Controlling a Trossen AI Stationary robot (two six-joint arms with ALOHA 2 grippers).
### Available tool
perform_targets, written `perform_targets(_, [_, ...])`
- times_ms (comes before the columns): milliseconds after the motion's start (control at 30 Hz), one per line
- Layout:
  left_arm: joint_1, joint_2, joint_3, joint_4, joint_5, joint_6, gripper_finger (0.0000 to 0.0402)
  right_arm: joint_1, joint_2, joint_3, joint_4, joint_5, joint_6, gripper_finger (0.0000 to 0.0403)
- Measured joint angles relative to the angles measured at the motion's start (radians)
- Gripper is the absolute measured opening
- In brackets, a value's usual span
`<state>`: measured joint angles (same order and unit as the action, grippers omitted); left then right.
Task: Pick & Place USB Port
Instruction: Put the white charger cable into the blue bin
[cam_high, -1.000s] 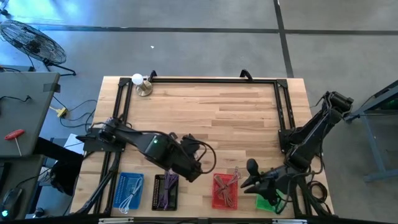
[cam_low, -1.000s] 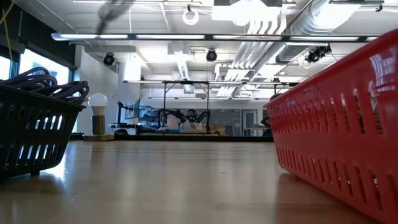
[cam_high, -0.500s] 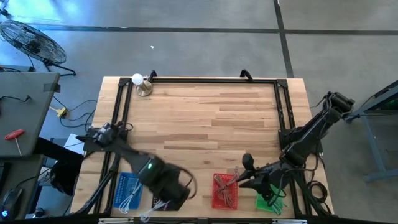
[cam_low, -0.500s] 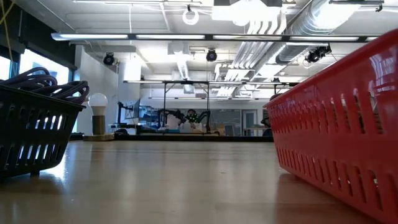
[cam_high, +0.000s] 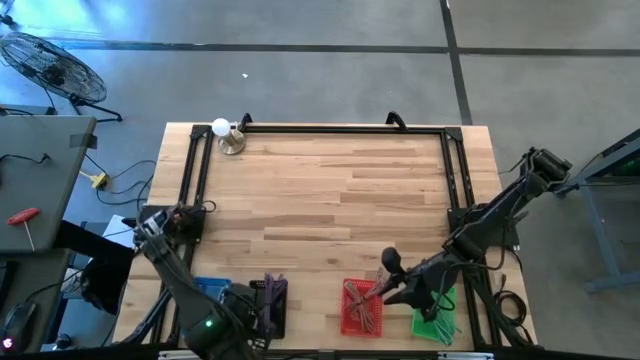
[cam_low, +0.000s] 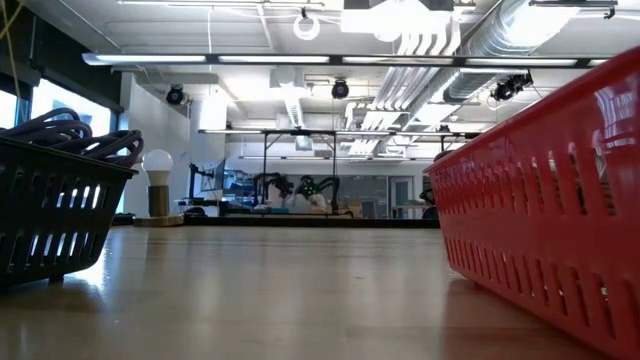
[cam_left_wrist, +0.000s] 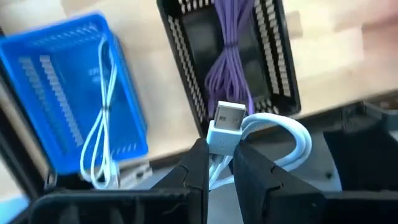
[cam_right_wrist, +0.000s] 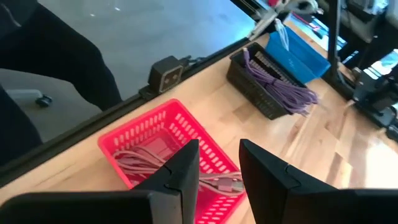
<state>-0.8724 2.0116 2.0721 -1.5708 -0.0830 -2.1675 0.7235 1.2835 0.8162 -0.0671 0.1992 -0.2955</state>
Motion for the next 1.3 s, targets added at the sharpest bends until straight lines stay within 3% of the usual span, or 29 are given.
perform_targets(233, [0.001, -0.013, -0.096, 0.001, 0.015, 0.020, 0.0043, 0.001, 0.000, 0.000, 0.004, -0.036, 0.019, 0.0087])
perform_targets(600, [0.001, -0.166, -0.227, 0.002, 0.028, 0.008, 0.0043, 0.001, 0.000, 0.000, 0.019, -0.047, 0.019, 0.0050])
perform_targets(967, [0.002, -0.337, -0.500, -0.004, 0.028, -0.018, 0.0043, 0.000, 0.000, 0.000, 0.019, -0.046, 0.003, 0.0047])
perform_targets(1300, [0.002, -0.342, -0.521, 0.040, 0.021, -0.022, 0.0043, 0.000, 0.000, 0.000, -0.015, -0.046, 0.006, 0.0043])
